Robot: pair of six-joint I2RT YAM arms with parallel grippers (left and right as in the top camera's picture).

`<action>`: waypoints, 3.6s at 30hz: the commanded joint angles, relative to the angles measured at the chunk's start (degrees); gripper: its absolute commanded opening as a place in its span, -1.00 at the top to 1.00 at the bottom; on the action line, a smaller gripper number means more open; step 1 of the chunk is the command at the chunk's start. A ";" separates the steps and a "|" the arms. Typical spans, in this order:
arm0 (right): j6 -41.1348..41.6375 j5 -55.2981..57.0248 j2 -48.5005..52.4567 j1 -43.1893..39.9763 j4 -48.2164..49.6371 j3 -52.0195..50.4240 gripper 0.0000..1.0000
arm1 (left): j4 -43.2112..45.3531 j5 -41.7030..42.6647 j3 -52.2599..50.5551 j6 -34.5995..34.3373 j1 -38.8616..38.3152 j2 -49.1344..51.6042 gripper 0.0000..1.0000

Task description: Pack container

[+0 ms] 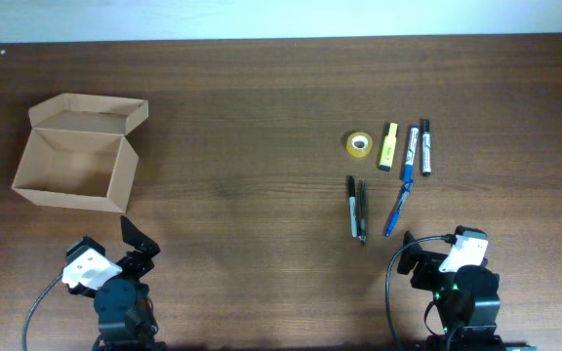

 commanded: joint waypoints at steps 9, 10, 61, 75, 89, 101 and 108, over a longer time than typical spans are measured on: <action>-0.35 0.11 -0.48 -0.42 0.15 -0.48 -0.98 | 0.15 0.00 -0.81 -0.33 -0.02 -0.59 -1.00; -0.35 0.11 -0.48 -0.42 0.15 -0.48 -0.98 | 0.15 0.00 -0.81 -0.33 -0.02 -0.59 -1.00; -0.37 -1.68 -0.15 -0.42 -0.83 1.81 -0.98 | -11.67 18.49 9.68 1.09 -0.02 3.08 -0.99; -6.45 -1.07 19.41 -0.42 -10.10 22.21 -0.98 | -31.85 18.75 47.32 13.20 0.02 42.93 -1.00; -6.43 -12.11 56.39 -0.42 -28.17 52.19 -0.98 | -50.45 22.12 77.94 20.50 0.20 72.54 -0.99; -5.64 -11.32 67.34 -0.48 -27.71 53.51 -0.98 | -50.51 23.98 78.82 25.86 7.67 87.30 -0.89; -2.71 -10.51 67.32 -2.73 -27.93 53.57 -0.98 | -51.39 24.15 81.72 30.75 9.79 99.06 -0.87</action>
